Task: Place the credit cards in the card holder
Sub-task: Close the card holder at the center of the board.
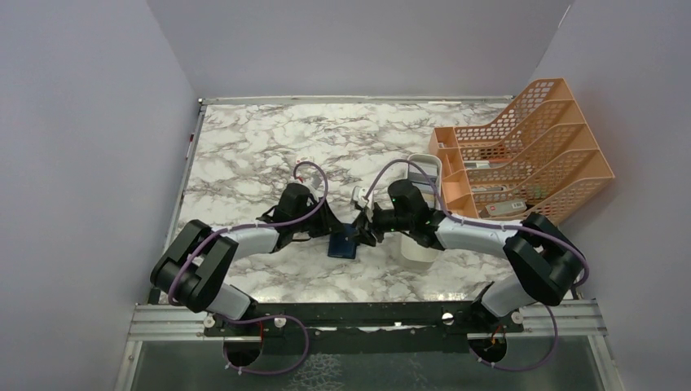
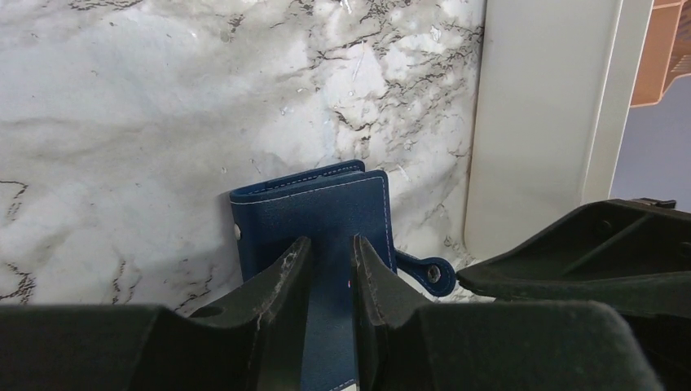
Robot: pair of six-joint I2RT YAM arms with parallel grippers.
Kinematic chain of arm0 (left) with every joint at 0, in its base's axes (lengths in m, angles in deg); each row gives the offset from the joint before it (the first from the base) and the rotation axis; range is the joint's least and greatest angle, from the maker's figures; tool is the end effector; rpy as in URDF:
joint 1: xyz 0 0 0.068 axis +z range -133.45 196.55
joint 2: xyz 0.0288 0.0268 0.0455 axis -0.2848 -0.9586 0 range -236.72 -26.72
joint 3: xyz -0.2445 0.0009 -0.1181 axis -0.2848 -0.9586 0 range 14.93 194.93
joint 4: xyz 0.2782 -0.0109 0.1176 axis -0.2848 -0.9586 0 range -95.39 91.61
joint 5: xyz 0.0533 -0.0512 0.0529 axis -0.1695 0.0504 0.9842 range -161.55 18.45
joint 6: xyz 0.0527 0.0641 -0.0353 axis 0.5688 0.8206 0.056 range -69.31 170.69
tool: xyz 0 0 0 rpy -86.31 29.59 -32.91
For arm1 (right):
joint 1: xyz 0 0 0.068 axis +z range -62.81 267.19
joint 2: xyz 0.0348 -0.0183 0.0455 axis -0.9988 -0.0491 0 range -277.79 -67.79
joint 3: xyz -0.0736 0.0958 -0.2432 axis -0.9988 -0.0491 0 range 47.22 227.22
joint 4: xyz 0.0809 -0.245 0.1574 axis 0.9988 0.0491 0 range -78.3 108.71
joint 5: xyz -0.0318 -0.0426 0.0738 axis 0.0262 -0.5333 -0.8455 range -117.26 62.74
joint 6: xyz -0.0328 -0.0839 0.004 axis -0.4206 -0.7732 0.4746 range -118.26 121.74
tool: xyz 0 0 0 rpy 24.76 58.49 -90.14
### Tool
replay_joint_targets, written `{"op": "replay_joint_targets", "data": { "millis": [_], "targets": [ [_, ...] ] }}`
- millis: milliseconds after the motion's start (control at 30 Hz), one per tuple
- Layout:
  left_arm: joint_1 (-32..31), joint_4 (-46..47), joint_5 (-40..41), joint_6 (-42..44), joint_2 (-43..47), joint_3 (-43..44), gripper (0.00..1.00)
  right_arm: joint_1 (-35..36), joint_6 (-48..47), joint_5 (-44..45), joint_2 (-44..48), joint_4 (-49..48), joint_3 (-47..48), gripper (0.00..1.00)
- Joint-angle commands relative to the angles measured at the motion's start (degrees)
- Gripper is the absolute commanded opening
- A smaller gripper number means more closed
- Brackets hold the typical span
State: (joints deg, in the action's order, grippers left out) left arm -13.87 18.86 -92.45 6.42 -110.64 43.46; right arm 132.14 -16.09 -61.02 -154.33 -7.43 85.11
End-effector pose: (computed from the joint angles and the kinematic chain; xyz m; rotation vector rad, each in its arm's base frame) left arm 0.2637 -0.1881 0.0795 -0.0762 2.4252 -1.0674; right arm 0.2247 0.2876 0.1296 -1.3988 1.5855 0.8986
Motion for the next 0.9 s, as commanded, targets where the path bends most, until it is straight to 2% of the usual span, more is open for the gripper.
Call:
{"op": "replay_joint_targets", "data": {
  "millis": [0,100,133,167,200,300,367,533,600,733,867],
  "targets": [
    [-0.5,-2.0,4.4,2.2,-1.4,0.5,0.28,0.2,17.2,5.7,1.8,6.4,3.9,0.45],
    [-0.6,-2.3,4.9,2.4,-1.2,0.6,0.28,0.2,33.9,15.5,-1.0,14.8,9.3,0.45],
    [-0.6,-2.4,4.8,2.4,-1.0,0.6,0.28,0.2,37.8,16.9,-2.7,19.7,12.3,0.42],
    [-0.6,-2.6,4.8,2.3,-0.7,0.6,0.28,0.2,39.8,16.7,-4.5,23.1,14.8,0.34],
    [-0.6,-2.9,4.9,2.2,-0.1,0.6,0.28,0.2,41.6,14.9,-5.4,23.6,15.6,0.29],
    [-0.6,-5.2,5.8,2.3,2.4,1.0,0.29,0.2,47.6,14.0,-3.0,17.7,10.8,0.26],
    [-0.6,-7.1,6.8,2.4,4.7,1.1,0.32,0.2,49.6,16.7,-0.2,17.1,9.1,0.25],
    [-0.6,-12.1,9.0,3.8,9.3,2.1,0.39,0.2,52.3,25.5,3.3,25.4,10.5,0.24],
    [-0.6,-13.8,9.7,4.6,10.1,2.5,0.40,0.2,53.5,25.4,4.0,25.5,9.4,0.24],
    [-0.6,-13.5,9.0,5.1,9.6,1.7,0.42,0.3,56.4,22.6,7.2,19.7,4.0,0.23],
    [-0.7,-11.1,5.3,4.8,8.0,0.7,0.42,0.3,58.0,24.0,8.5,19.0,1.8,0.15]
  ]
}}
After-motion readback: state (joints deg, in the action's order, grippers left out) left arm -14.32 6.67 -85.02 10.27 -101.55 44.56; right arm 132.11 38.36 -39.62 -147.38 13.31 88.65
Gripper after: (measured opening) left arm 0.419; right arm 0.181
